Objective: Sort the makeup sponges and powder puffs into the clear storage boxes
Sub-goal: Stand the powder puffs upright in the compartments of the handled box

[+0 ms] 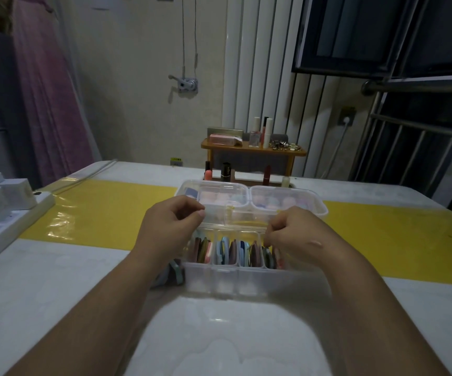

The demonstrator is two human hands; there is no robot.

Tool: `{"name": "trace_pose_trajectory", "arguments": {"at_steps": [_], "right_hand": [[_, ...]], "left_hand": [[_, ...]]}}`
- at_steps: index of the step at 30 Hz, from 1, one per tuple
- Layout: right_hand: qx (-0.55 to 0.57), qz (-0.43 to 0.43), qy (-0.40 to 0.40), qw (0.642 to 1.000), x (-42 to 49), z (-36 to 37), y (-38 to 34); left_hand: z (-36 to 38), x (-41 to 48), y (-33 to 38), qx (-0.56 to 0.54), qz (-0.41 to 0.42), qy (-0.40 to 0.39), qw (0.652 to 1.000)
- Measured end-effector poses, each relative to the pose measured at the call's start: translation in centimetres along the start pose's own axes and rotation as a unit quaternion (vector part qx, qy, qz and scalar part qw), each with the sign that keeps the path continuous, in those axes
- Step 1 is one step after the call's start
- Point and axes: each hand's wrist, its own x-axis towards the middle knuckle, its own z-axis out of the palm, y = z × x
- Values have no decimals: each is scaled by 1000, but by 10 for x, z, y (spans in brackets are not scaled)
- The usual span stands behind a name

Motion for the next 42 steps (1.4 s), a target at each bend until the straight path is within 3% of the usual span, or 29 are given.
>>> {"name": "trace_pose_trajectory", "arguments": {"at_steps": [4, 13, 17, 28, 34, 38, 42], "right_hand": [[-15, 8, -28, 999, -3, -2, -4], [7, -5, -5, 1000, -1, 0, -3], [13, -9, 14, 1000, 0, 3, -3], [34, -51, 33, 998, -2, 11, -9], [50, -66, 40, 996, -1, 13, -7], [46, -74, 42, 995, 0, 16, -7], [57, -78, 40, 995, 0, 17, -7]], "left_hand": [[1, 3, -5, 35, -36, -12, 999], [2, 3, -7, 82, -102, -41, 991], [2, 4, -10, 95, -88, -26, 991], [-1, 6, -11, 91, -83, -33, 992], [-16, 14, -19, 15, -149, -4, 989], [-28, 21, -25, 49, -174, 30, 983], [-32, 23, -34, 121, -214, 6, 969]]}}
